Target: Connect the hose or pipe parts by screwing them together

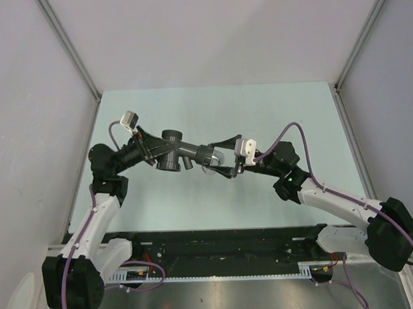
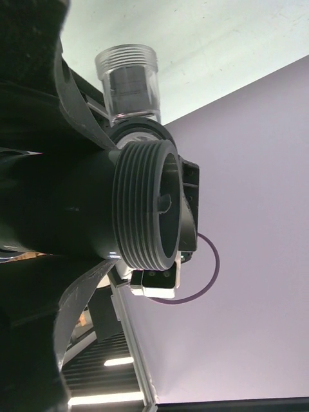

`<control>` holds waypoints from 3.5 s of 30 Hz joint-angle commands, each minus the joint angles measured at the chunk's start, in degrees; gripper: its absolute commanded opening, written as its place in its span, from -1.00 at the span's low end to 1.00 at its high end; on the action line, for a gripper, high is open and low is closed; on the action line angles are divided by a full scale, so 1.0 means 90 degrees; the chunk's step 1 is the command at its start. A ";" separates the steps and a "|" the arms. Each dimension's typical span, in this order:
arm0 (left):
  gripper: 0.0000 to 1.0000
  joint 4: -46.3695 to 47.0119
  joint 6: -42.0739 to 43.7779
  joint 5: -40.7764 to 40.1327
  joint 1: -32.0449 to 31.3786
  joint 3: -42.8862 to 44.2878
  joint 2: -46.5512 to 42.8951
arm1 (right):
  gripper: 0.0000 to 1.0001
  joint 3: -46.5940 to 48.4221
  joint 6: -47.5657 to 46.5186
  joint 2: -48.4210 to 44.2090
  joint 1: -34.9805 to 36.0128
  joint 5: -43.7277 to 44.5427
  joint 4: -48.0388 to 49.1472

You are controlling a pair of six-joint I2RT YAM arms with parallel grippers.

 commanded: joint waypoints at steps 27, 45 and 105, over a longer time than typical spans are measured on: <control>-0.99 0.0041 -0.0445 0.0454 0.0003 -0.0098 -0.0075 | -0.95 0.0022 -0.2528 -0.0828 0.0913 0.0745 -0.0632; -0.99 0.0012 -0.0162 0.0376 -0.0026 -0.0235 -0.0114 | -0.99 0.0081 -0.2059 -0.0457 0.0943 0.1146 -0.0212; -1.00 -0.0047 0.2679 0.0580 -0.1471 0.0087 -0.0162 | -1.00 0.0237 0.1261 -0.0174 -0.0337 -0.0787 0.0921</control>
